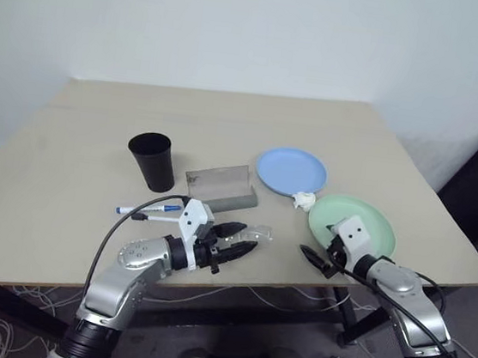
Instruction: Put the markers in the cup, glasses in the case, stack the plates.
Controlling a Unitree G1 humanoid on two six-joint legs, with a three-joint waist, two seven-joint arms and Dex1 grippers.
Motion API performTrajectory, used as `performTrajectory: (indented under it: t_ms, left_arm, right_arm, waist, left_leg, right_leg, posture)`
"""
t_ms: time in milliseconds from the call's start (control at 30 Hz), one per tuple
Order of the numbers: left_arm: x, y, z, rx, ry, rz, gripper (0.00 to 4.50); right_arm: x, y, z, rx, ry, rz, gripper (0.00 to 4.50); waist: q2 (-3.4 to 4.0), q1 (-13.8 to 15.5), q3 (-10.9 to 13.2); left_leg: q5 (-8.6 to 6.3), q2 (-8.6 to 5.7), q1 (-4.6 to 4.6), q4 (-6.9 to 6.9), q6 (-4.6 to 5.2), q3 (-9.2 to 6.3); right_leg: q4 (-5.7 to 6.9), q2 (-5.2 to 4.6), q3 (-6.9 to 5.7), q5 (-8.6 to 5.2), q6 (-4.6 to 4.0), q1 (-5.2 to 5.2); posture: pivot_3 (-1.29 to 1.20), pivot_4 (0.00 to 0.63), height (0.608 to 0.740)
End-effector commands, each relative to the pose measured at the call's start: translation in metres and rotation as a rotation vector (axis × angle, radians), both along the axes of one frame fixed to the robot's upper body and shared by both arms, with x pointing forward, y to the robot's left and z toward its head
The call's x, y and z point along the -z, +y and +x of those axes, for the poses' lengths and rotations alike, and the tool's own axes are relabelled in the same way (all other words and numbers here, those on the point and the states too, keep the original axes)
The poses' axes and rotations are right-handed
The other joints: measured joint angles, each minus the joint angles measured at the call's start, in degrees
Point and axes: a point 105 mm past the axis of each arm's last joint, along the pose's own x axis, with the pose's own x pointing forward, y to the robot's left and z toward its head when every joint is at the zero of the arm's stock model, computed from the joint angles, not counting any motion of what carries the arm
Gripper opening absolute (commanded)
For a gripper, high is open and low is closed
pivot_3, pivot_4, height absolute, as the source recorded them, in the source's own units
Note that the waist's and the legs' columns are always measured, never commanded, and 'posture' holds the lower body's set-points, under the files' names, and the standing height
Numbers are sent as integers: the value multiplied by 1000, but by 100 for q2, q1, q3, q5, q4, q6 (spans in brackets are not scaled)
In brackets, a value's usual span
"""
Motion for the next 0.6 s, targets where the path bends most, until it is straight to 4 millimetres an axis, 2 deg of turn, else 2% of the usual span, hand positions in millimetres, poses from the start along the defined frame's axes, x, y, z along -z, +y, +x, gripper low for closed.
performTrajectory:
  t_ms: [33,133,233,433,600]
  left_arm:
    - [-16,-11,0,47,-60,-22,2485]
    - [-15,-12,0,51,-59,-17,2485]
    - [-15,-12,0,54,-59,-10,2512]
    - [-13,-13,0,48,-57,-5,2512]
    - [-12,-13,1,45,-59,-5,2512]
  right_arm:
    - [-11,-5,7,28,-52,-31,4500]
    - [-7,-6,8,39,-39,-43,4500]
    - [-6,-6,8,41,-35,-44,3889]
    - [-2,-8,8,43,-16,-73,1945]
    - [-1,-12,10,67,-16,-93,153]
  waist:
    - [0,0,0]
    - [0,1,0]
    - [0,0,0]
    - [0,0,0]
    - [-2,1,-1]
  left_leg:
    - [0,0,0,0,0,0]
    - [0,-1,-2,0,0,0]
    - [0,0,-3,-1,0,0]
    - [0,0,-1,0,1,0]
    - [0,0,-2,0,0,-1]
  right_leg:
    - [0,0,0,0,0,0]
    - [-1,1,0,0,0,-1]
    - [-1,2,0,0,0,-2]
    - [-1,2,1,0,0,0]
    - [-1,2,1,0,0,-1]
  posture:
    - [0,0,740]
    - [0,0,740]
    - [0,0,740]
    - [0,0,740]
    - [0,0,740]
